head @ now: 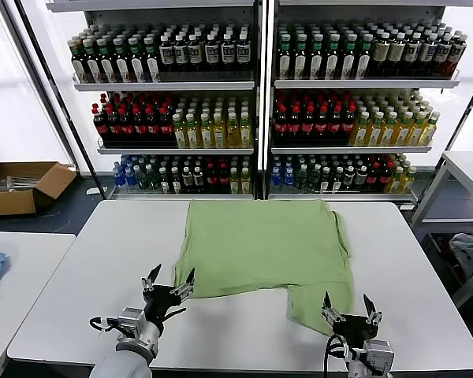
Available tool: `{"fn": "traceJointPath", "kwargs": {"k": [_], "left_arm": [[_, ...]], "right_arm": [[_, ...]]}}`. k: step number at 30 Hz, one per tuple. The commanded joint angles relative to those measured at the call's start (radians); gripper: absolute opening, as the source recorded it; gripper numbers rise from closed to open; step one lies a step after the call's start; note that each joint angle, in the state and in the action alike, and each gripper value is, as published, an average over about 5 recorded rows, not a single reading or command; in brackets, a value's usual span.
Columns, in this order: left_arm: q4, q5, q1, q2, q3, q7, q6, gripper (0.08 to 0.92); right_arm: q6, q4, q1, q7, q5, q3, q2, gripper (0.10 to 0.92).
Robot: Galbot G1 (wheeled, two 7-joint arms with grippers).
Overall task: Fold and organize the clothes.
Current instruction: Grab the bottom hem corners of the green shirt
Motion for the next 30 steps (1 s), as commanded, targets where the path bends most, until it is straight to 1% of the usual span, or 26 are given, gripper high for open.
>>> {"fn": "traceJointPath", "kwargs": {"k": [1, 13, 27, 30], "left_arm": [[0.022, -0.017, -0.005, 0.015, 0.010, -0.010, 0.058, 0.823], [0.057, -0.090, -0.040, 0.026, 0.014, -0.040, 0.087, 0.823], [0.083, -0.073, -0.014, 0.039, 0.024, -0.035, 0.086, 0.823], [0.086, -0.064, -0.007, 0.046, 0.030, -0.032, 0.088, 0.823]], "right_arm": [[-0.012, -0.011, -0.016, 0.029, 0.010, -0.007, 0.007, 0.823], [-0.012, -0.047, -0.015, 0.053, 0.009, -0.014, 0.032, 0.823], [-0.005, -0.070, -0.021, 0.045, 0.001, -0.034, 0.053, 0.823], [0.003, -0.077, -0.026, 0.042, 0.003, -0.034, 0.052, 0.811]]}}
